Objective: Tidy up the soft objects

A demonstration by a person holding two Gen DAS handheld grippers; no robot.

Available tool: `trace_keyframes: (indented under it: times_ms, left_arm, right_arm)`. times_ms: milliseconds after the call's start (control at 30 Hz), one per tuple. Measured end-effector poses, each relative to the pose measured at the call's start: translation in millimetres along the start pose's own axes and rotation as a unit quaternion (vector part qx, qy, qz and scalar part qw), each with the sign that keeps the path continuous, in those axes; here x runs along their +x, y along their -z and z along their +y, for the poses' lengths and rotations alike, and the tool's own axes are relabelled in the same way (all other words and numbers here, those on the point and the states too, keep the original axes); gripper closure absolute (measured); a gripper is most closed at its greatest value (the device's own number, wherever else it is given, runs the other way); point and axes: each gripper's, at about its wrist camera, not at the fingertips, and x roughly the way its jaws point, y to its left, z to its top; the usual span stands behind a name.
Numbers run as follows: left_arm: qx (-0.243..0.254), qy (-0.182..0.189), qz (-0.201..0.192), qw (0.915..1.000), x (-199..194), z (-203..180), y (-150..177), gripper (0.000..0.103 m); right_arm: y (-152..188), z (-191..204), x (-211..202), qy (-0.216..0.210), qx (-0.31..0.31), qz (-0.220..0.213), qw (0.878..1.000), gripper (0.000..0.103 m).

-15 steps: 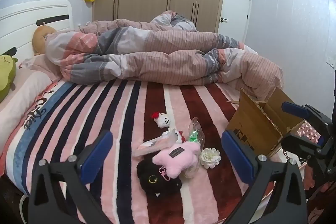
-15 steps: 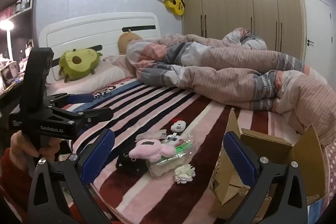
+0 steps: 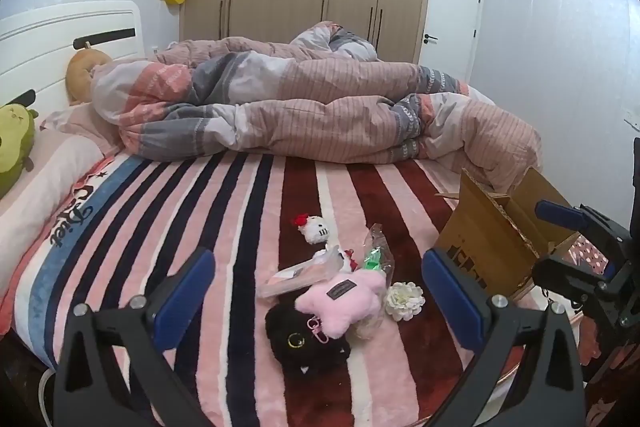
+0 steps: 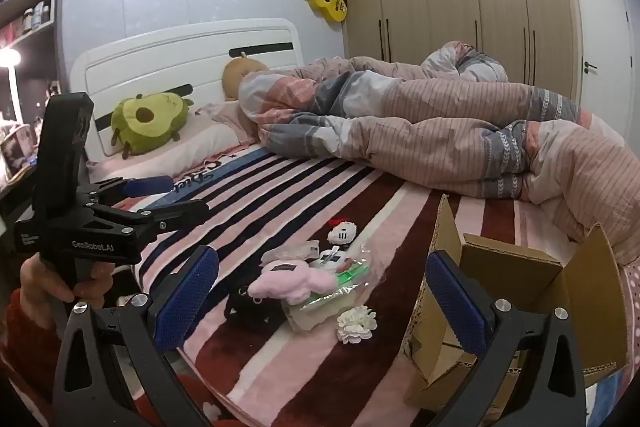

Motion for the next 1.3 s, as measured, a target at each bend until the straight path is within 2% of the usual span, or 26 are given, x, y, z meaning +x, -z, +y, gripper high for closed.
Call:
trace_keyframes:
  times_ms: [1300]
  left_arm:
    - [0.004,-0.003,-0.007,1.0000,-10,1,-2,0.000]
  right_arm:
    - [1,1,-4,-0.007,0.007,0.002,1.000,0.000]
